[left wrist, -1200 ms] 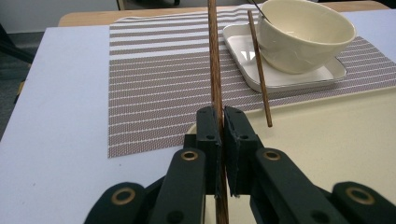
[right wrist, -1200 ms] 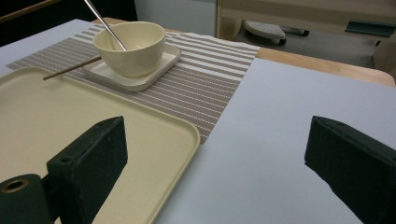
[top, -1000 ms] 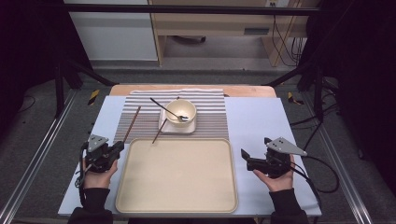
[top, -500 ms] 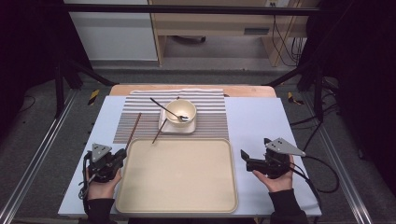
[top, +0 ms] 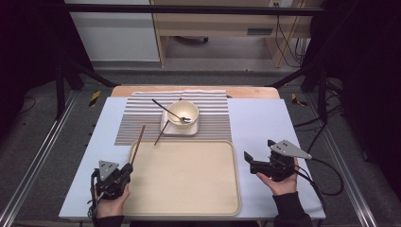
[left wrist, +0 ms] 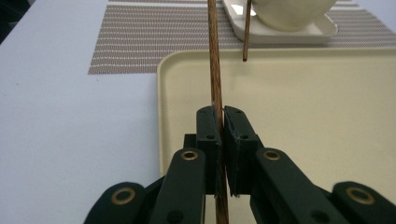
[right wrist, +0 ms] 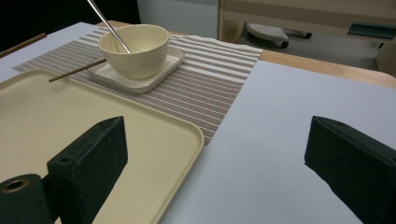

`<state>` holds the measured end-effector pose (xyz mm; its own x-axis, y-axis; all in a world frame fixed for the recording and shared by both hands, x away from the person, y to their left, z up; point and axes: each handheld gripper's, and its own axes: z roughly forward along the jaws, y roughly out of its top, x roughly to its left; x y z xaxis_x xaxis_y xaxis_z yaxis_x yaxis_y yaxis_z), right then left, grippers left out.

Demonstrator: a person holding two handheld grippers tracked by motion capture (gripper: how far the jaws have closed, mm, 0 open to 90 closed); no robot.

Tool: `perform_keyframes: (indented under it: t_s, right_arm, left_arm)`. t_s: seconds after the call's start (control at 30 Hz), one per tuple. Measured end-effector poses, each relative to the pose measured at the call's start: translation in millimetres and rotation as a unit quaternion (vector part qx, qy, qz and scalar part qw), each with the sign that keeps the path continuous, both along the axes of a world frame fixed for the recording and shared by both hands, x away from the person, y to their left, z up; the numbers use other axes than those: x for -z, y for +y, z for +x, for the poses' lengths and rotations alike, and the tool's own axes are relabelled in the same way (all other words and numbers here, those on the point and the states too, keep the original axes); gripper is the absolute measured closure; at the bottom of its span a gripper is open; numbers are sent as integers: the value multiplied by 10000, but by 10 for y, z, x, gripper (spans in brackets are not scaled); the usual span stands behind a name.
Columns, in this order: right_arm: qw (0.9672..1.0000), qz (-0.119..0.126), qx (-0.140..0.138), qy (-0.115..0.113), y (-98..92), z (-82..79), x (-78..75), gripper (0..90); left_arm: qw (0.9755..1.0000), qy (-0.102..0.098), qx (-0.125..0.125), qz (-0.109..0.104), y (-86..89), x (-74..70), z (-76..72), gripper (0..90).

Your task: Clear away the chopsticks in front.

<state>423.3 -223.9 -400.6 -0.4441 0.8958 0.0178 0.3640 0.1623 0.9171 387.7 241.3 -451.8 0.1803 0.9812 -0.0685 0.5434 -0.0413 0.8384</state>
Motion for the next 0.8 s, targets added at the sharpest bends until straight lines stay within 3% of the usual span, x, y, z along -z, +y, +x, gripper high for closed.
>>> perform_keyframes:
  t_s: [0.27, 0.4, 0.8]
  right_arm:
    - [10000, 16, -7, -8, -1, 0, -2, 64]
    - [10000, -4, -23, 1, 7, 3, 6, 63]
    - [10000, 21, 2, 4, 3, 1, 1, 64]
  left_arm:
    - [9999, 78, -50, 44, -86, 131, -63, 848]
    - [9997, 162, -43, 174, -134, 195, -73, 848]
    - [9990, 313, 28, 311, -177, 234, -106, 847]
